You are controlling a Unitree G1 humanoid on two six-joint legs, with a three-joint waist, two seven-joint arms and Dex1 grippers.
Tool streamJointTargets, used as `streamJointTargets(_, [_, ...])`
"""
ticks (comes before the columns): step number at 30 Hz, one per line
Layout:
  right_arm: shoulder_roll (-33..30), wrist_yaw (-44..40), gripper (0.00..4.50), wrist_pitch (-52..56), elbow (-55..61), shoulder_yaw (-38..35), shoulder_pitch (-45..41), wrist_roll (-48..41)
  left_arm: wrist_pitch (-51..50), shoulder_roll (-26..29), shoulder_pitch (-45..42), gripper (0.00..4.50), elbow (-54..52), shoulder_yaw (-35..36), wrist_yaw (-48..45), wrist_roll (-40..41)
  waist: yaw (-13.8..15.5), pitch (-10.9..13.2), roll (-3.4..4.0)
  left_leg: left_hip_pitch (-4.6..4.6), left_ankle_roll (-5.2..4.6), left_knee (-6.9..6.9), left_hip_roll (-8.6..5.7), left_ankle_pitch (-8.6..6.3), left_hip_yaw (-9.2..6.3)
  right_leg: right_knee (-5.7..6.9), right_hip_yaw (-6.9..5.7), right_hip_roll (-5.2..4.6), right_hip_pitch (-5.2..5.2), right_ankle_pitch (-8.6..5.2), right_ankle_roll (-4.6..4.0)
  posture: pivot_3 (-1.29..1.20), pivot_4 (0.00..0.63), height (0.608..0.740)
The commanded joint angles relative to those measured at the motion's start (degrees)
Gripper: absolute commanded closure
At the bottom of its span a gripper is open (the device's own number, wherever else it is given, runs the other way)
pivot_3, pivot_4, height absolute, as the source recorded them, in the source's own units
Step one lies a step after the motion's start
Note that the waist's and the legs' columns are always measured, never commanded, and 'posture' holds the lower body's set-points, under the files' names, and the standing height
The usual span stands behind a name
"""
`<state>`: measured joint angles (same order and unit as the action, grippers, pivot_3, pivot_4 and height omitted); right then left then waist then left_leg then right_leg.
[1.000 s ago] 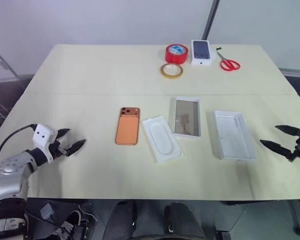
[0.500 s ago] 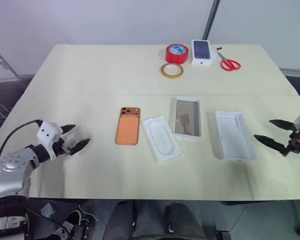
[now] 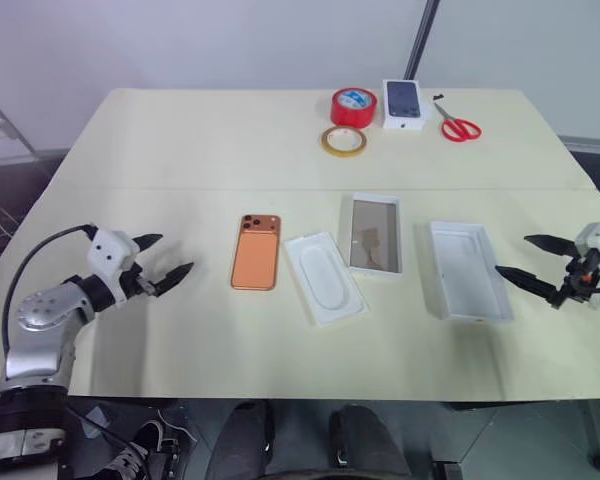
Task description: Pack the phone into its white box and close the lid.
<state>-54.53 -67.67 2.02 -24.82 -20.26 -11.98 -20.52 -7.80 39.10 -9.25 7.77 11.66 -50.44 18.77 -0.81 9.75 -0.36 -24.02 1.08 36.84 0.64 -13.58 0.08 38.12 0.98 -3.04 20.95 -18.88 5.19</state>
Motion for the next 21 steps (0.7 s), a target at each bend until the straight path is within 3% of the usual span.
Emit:
streamJointTargets(1, [1.7, 0.1, 0.04, 4.3, 11.7, 2.2, -0.8, -3.4, -13.3, 1.7, -0.4, 0.00, -9.7, -2.4, -0.8, 5.0, 0.0, 0.0, -0.01, 0.00, 0.00, 0.00, 0.00, 0.00, 0.00, 0.01, 0.00, 0.01, 0.00, 0.00, 0.00, 0.00, 0.150, 0.740])
streamJointTargets(7, [6.7, 2.8, 0.04, 11.2, 26.2, 10.0, -4.2, -4.3, -39.6, 0.2, -3.4, 0.00, -22.6, -7.0, 4.2, 14.5, 0.1, 0.0, -0.01, -0.02, 0.00, 0.07, 0.06, 0.00, -0.01, 0.05, 0.02, 0.13, 0.00, 0.00, 0.02, 0.00, 0.150, 0.740])
streamJointTargets(12, [12.7, 4.9, 0.04, 13.6, 30.7, 16.0, -5.3, -4.0, -59.6, -5.0, -5.3, 0.00, -26.9, -3.3, 8.3, 29.6, 0.2, 0.1, -0.07, -0.11, 0.00, 0.20, 0.05, 0.00, -0.10, 0.05, -0.03, 0.17, -0.02, -0.01, 0.04, 0.00, 0.150, 0.740])
streamJointTargets(18, [17.7, 6.4, 0.04, 12.3, 29.5, 20.7, -7.1, -1.9, -66.9, -11.0, -7.4, 0.00, -27.6, -1.4, 14.3, 36.9, 0.1, 0.1, -0.07, -0.09, 0.01, 0.24, 0.05, 0.01, -0.13, 0.09, -0.04, 0.22, -0.02, -0.01, 0.04, 0.00, 0.150, 0.740])
streamJointTargets(21, [18.5, 5.7, 0.04, 11.6, 29.1, 21.9, -7.4, -1.4, -67.5, -14.2, -8.1, 0.00, -25.7, -5.2, 18.1, 34.2, 0.3, 0.1, -0.06, -0.09, 0.01, 0.24, 0.03, 0.01, -0.13, 0.08, -0.04, 0.23, -0.02, -0.01, 0.04, 0.00, 0.150, 0.740])
